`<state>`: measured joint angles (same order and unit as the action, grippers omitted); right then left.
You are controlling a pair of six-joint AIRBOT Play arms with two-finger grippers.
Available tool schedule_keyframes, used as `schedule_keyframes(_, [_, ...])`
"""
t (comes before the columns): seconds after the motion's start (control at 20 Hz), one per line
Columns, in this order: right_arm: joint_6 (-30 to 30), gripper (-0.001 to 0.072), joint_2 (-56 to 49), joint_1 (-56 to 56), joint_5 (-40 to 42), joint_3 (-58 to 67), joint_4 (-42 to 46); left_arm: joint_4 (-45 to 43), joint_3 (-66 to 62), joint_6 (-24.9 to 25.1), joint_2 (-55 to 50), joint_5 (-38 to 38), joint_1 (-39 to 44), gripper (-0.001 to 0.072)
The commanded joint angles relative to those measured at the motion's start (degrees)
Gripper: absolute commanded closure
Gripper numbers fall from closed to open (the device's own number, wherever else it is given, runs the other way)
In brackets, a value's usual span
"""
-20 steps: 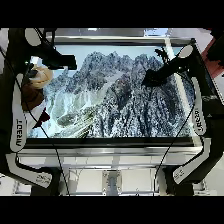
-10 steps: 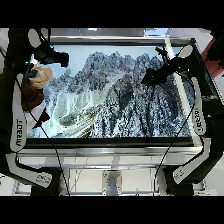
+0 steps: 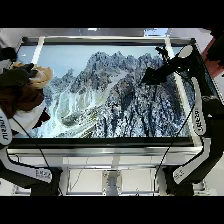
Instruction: Fold the shirts.
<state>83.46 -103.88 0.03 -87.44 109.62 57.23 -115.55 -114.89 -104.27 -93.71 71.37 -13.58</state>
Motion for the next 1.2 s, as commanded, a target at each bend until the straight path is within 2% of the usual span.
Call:
schedule_keyframes(0.0, [1.6, 0.0323, 0.0, 0.1, 0.7, 0.0, -0.4, 13.9, 1.5, -12.6, 0.0, 4.4, -15.3, 0.0008])
schedule_keyframes(0.15, [4.2, 0.0322, 0.0, 0.1, 0.7, 0.0, -2.0, 32.5, 3.9, -12.5, -0.2, 1.7, -26.5, 0.0008])
schedule_keyframes(0.3, [4.2, 0.0322, 0.0, 0.1, 0.9, 0.0, -5.3, 42.8, 4.9, -9.4, -1.5, 1.2, -32.6, 0.0008])
schedule_keyframes(0.45, [4.4, 0.0323, 0.0, 0.1, 1.1, 0.0, -7.0, 47.2, 4.9, -6.9, -4.3, 1.2, -34.0, 0.0007])
schedule_keyframes(0.55, [5.7, 0.0322, 0.0, 0.1, 1.5, 0.0, -8.0, 50.2, 4.9, -6.6, -6.3, -3.1, -33.9, 0.0008])
schedule_keyframes(0.75, [5.7, 0.0323, 0.0, 0.1, 1.5, 0.0, -9.7, 62.0, 4.9, -4.2, -10.3, -8.9, -33.9, 0.0009])
schedule_keyframes(0.8, [5.7, 0.0323, 0.0, 0.1, 1.6, 0.0, -9.8, 65.5, 4.9, -2.4, -11.0, -9.8, -33.9, 0.0034])
schedule_keyframes(0.85, [5.7, 0.0323, 0.0, 0.1, 1.7, 0.0, -10.3, 68.9, 4.9, 0.0, -11.2, -10.8, -33.9, 0.0281])
schedule_keyframes(0.9, [5.7, 0.0323, 0.0, 0.1, 1.7, 0.0, -11.3, 72.0, 4.8, 2.0, -11.1, -11.8, -33.9, 0.0678])
schedule_keyframes(1.1, [5.7, 0.0327, 0.0, 0.1, 1.8, 0.0, -18.4, 91.1, 1.7, 13.5, -11.1, -9.8, -33.7, 0.0696])
schedule_keyframes(1.15, [5.7, 0.035, 0.0, 0.1, 1.9, 0.0, -21.2, 96.7, 0.3, 17.1, -11.1, -7.9, -33.4, 0.0697])
